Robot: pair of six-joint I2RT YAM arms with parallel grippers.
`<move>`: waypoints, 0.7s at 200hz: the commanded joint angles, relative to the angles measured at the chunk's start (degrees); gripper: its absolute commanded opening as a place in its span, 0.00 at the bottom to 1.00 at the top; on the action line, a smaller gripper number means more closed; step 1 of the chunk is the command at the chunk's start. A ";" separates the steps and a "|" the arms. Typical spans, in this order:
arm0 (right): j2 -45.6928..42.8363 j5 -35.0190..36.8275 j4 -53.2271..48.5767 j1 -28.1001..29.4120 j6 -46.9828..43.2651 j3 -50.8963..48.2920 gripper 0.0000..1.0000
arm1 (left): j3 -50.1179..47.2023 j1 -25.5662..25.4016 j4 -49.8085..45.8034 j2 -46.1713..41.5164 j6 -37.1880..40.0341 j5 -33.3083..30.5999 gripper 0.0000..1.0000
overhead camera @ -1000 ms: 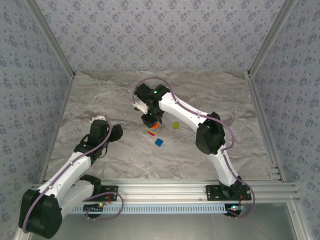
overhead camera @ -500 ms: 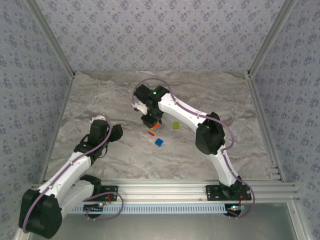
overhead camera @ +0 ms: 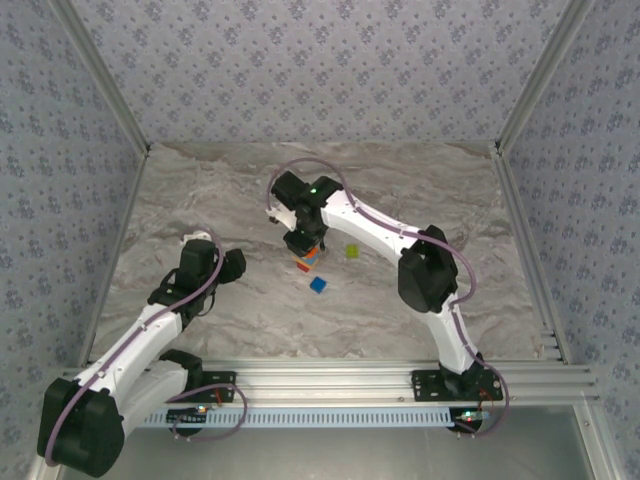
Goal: Assemble a carrot with lego
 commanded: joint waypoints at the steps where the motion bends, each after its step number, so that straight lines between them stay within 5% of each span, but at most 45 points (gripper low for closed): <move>1: 5.33 0.17 -2.31 0.51 1.29 -7.69 0.29 | -0.06 0.31 1.59 0.10 1.02 0.33 0.79; 140: 2.86 0.02 -3.28 -0.44 0.96 -6.71 0.29 | -0.30 0.31 1.74 -0.30 0.97 0.55 0.79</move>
